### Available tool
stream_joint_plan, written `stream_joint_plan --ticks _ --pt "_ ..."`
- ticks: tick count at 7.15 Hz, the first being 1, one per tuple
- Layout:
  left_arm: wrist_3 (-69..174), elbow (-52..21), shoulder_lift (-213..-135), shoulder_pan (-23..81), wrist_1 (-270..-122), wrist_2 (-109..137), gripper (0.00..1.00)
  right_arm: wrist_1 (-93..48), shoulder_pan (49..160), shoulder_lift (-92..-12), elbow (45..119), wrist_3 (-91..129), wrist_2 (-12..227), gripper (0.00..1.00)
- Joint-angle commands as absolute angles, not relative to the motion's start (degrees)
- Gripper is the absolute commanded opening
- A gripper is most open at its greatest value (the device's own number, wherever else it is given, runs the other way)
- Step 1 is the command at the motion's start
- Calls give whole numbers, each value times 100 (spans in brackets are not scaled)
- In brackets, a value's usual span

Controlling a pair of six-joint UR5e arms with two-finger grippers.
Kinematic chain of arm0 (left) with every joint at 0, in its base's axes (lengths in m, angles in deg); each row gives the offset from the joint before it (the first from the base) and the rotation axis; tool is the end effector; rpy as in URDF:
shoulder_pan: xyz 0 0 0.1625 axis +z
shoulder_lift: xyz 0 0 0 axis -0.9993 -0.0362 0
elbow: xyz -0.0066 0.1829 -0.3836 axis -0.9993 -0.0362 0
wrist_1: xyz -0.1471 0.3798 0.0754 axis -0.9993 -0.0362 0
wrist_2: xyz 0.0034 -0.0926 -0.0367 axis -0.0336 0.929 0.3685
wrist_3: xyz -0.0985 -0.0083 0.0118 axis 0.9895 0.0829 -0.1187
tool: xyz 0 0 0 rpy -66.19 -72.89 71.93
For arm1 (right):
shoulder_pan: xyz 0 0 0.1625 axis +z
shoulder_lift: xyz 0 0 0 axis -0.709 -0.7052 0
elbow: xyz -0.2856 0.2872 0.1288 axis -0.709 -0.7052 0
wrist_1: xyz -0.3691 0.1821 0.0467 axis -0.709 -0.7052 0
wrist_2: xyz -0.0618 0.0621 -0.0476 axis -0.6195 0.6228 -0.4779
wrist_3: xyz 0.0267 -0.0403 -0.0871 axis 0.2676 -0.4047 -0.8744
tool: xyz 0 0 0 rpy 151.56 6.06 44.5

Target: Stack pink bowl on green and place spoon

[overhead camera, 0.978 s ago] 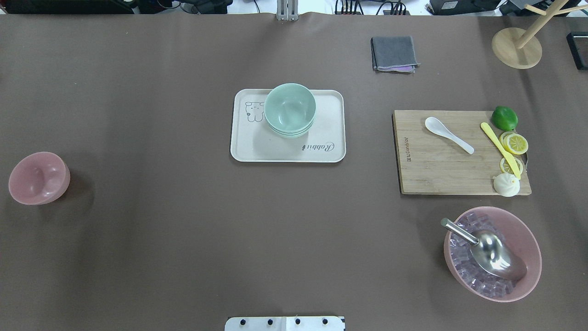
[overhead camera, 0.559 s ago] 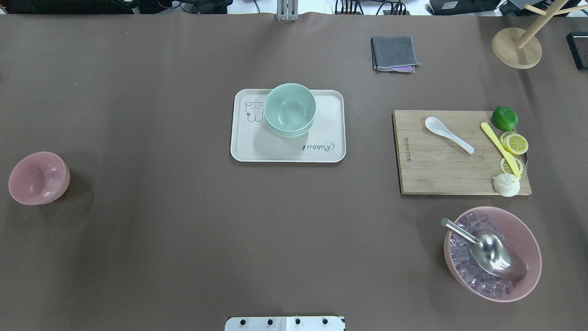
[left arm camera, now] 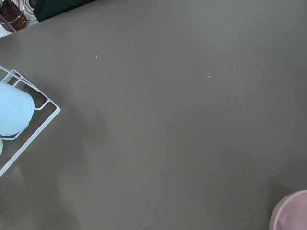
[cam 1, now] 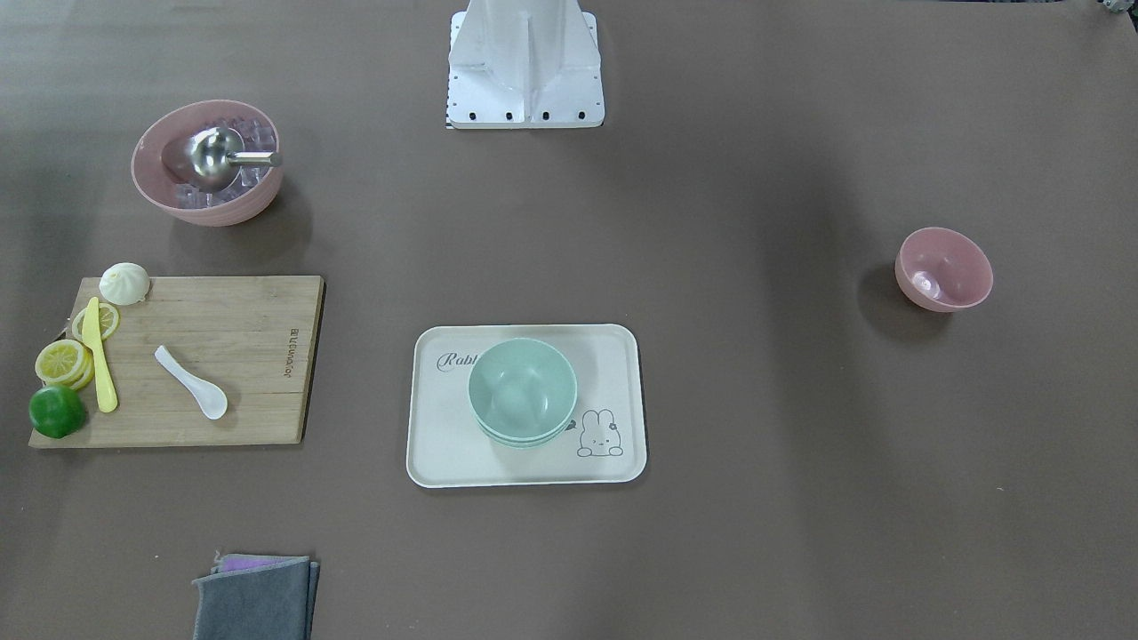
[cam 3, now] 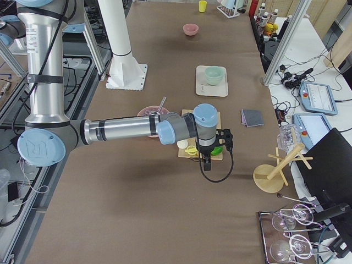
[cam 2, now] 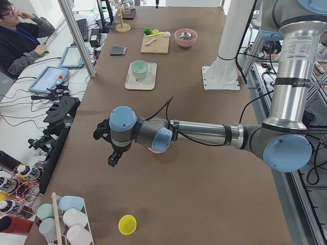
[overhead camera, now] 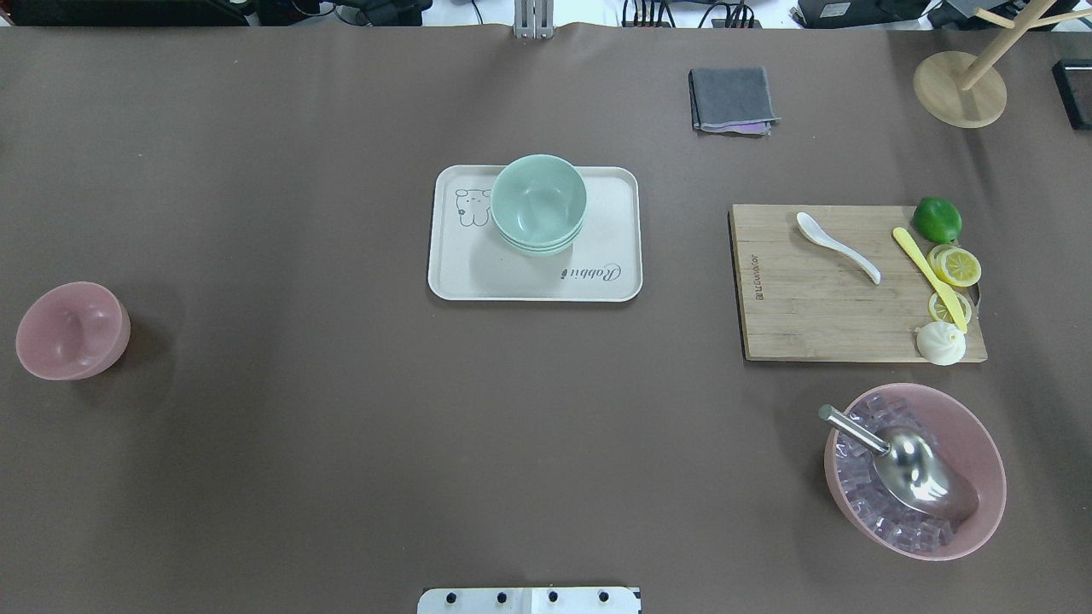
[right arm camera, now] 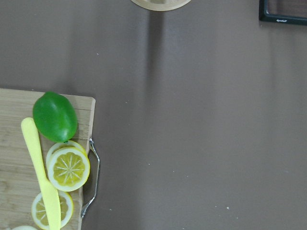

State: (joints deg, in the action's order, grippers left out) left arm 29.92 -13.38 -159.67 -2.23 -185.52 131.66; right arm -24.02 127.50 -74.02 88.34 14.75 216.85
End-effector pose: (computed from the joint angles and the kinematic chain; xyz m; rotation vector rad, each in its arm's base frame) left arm -0.0595 -0.5455 0.5844 0.3881 0.8237 0.2713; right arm -0.0003 -0.4991 0.5738 0.1831 -0.7749 -0.0470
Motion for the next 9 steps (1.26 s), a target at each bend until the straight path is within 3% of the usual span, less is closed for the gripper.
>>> stream_joint_plan --ticks 1,5,9 --pt "3145 -1267 -15985 -163 -18659 13529 99 -1599 12654 -7465 8817 1489 21696 100" --pt "3224 -1311 -16293 600 -18747 13329 99 -1420 12014 -7114 8798 1488 21529 100" --pt "4284 -1416 -15189 1627 -19699 12760 100 -1270 11503 -7210 8807 1576 21502 100"
